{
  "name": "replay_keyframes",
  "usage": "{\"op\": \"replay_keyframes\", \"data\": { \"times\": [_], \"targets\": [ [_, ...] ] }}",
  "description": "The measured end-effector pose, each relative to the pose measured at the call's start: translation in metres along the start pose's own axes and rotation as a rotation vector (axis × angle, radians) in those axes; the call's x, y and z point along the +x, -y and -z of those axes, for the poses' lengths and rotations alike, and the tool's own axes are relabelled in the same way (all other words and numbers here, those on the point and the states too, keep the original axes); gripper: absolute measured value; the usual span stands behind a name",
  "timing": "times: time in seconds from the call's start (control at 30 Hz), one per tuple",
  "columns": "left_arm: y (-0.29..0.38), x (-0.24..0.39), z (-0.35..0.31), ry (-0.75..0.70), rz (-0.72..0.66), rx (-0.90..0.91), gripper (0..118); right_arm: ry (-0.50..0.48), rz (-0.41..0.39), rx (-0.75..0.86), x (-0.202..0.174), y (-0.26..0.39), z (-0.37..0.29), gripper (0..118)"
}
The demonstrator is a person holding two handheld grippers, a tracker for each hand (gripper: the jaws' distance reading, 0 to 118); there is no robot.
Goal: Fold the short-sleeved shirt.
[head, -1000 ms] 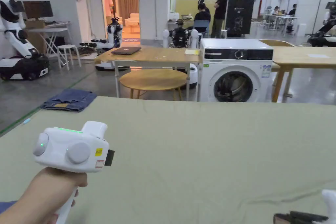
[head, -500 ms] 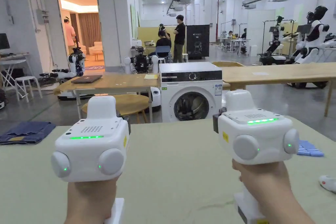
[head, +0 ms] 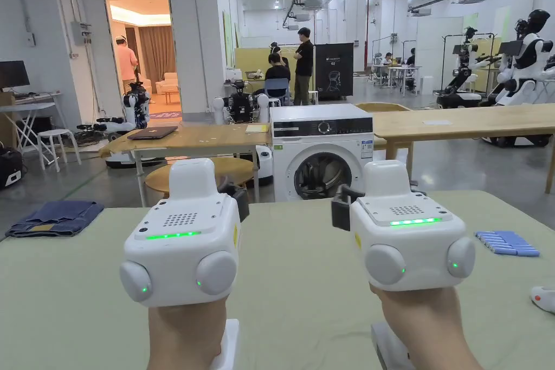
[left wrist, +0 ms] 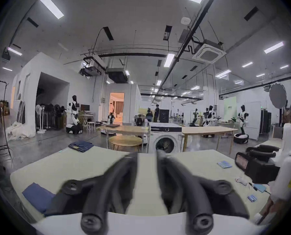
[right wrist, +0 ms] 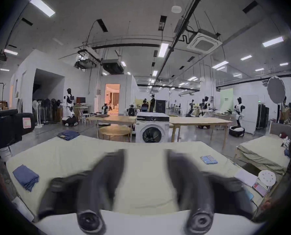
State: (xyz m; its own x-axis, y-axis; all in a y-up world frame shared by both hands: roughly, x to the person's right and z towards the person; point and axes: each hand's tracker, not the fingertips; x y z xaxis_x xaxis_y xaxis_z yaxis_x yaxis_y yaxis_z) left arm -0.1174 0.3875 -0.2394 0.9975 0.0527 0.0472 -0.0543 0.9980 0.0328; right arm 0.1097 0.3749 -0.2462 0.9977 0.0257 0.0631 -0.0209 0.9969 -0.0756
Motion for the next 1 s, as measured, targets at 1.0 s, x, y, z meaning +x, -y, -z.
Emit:
{"op": "replay_keyframes", "data": {
  "times": [1.0],
  "targets": [
    [0.009,-0.01,-0.007,0.075,0.021,-0.007,118,-0.028,0.069,-0.049,-0.044,0.02,-0.023,117]
  ]
}}
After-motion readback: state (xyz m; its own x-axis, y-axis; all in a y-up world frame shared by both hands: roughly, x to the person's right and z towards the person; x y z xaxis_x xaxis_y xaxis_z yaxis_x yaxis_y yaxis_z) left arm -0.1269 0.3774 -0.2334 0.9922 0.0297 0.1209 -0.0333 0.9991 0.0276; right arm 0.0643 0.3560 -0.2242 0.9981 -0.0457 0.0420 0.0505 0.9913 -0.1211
